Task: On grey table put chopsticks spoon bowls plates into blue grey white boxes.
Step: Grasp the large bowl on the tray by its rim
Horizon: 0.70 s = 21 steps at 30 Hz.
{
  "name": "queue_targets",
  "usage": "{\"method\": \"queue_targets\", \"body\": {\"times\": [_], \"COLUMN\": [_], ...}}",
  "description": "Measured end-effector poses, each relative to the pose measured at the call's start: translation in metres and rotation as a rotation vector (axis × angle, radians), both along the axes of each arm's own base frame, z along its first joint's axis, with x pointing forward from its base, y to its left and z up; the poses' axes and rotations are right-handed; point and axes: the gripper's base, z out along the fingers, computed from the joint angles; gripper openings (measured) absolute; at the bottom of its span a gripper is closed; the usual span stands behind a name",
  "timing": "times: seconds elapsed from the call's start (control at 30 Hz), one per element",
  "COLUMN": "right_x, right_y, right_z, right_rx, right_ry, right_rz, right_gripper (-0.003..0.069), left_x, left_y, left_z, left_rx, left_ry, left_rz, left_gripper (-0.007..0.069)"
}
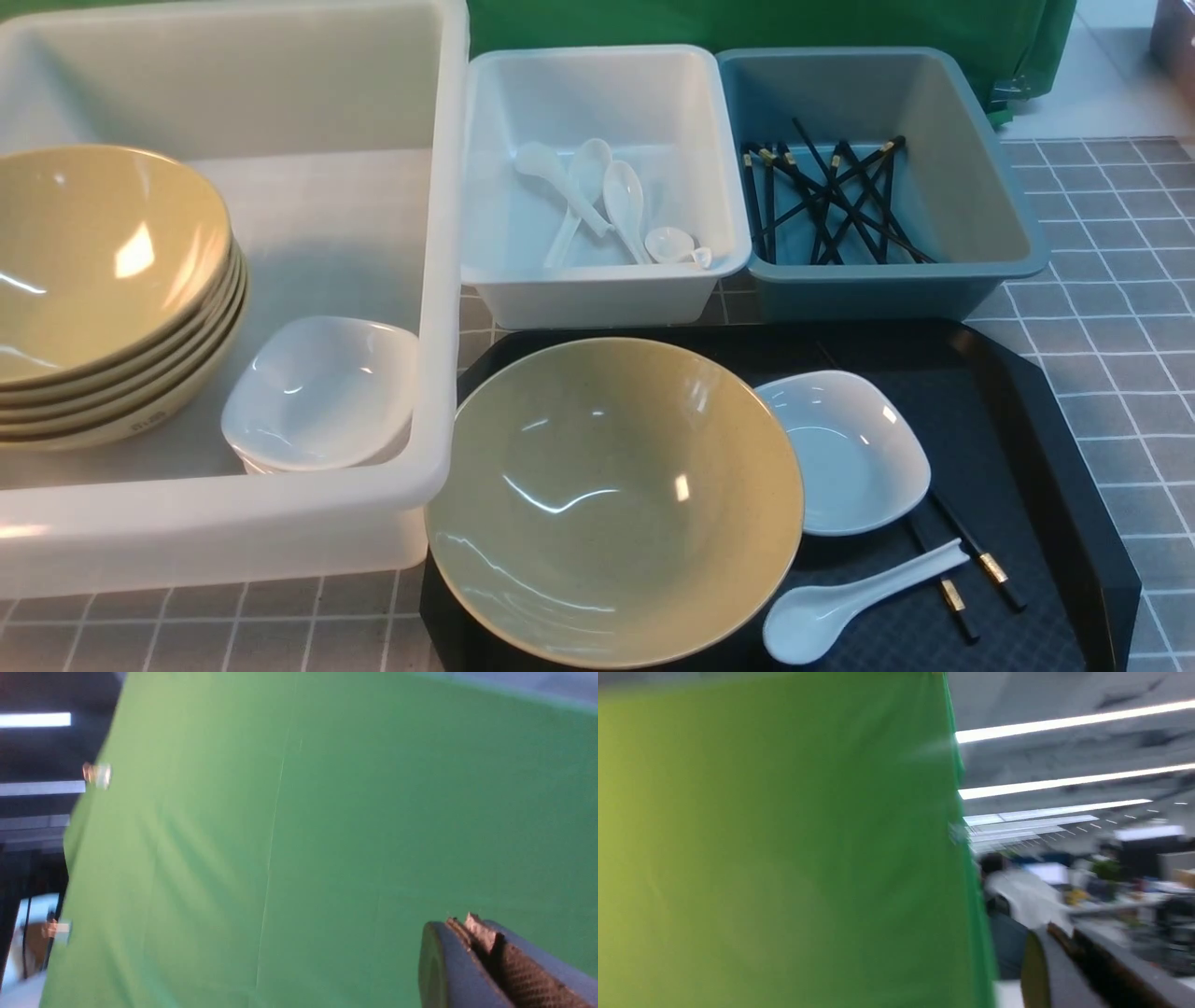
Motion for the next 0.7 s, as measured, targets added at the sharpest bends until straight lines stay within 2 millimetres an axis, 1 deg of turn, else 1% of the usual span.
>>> {"method": "queue_targets", "body": {"times": [0.07, 0.1, 0.17, 0.2, 0.23, 0.3, 0.33, 0.37, 0.4, 0.43, 0.5, 0.53, 0.63, 0.67, 0.7], "right_x": [0.013, 0.016, 0.029, 0.033, 0.034, 0.042, 0.046, 0.049, 0.051, 0.055, 0.062, 0.065, 0.072, 0.074, 0.075], "right_y": [-0.003, -0.004, -0.008, -0.008, -0.009, -0.009, -0.007, -0.004, -0.002, 0.003, 0.014, 0.023, 0.037, 0.042, 0.043], "right_z": [0.001, 0.001, -0.009, -0.015, -0.016, -0.030, -0.041, -0.050, -0.053, -0.062, -0.072, -0.076, -0.083, -0.085, -0.086], "right_rx": [-0.042, -0.048, -0.036, -0.029, -0.027, -0.018, -0.024, -0.040, -0.053, -0.090, -0.150, -0.186, -0.224, -0.242, -0.247], "right_ry": [0.158, 0.199, 0.381, 0.454, 0.472, 0.628, 0.757, 0.850, 0.887, 0.990, 1.098, 1.132, 1.175, 1.187, 1.187], "right_rz": [-0.043, -0.050, -0.068, -0.069, -0.069, -0.056, -0.028, 0.004, 0.023, 0.081, 0.198, 0.276, 0.400, 0.433, 0.442], "right_gripper": [0.0036, 0.0036, 0.0036, 0.0036, 0.0036, 0.0036, 0.0036, 0.0036, 0.0036, 0.0036, 0.0036, 0.0036, 0.0036, 0.0036, 0.0036], "left_x": [0.030, 0.044, 0.072, 0.080, 0.084, 0.099, 0.113, 0.121, 0.122, 0.132, 0.146, 0.155, 0.170, 0.177, 0.175], "left_y": [0.001, 0.001, 0.000, -0.001, -0.002, -0.008, -0.017, -0.025, -0.027, -0.041, -0.066, -0.085, -0.125, -0.148, -0.150], "left_z": [0.006, 0.005, 0.005, 0.004, 0.004, 0.003, 0.001, 0.001, 0.001, -0.001, -0.005, -0.009, -0.019, -0.024, -0.025], "left_rx": [-0.002, -0.004, -0.011, -0.015, -0.016, -0.025, -0.017, 0.005, 0.011, 0.059, 0.138, 0.184, 0.322, 0.392, 0.408], "left_ry": [0.102, 0.159, 0.307, 0.357, 0.391, 0.513, 0.645, 0.715, 0.728, 0.813, 0.905, 0.953, 1.014, 1.043, 1.044], "left_rz": [-0.002, -0.003, -0.022, -0.032, -0.040, -0.082, -0.134, -0.177, -0.187, -0.256, -0.371, -0.454, -0.599, -0.665, -0.675], "left_gripper": [-0.0007, -0.0007, -0.0007, -0.0007, -0.0007, -0.0007, -0.0007, -0.0007, -0.0007, -0.0007, -0.0007, -0.0007, -0.0007, -0.0007, -0.0007]}}
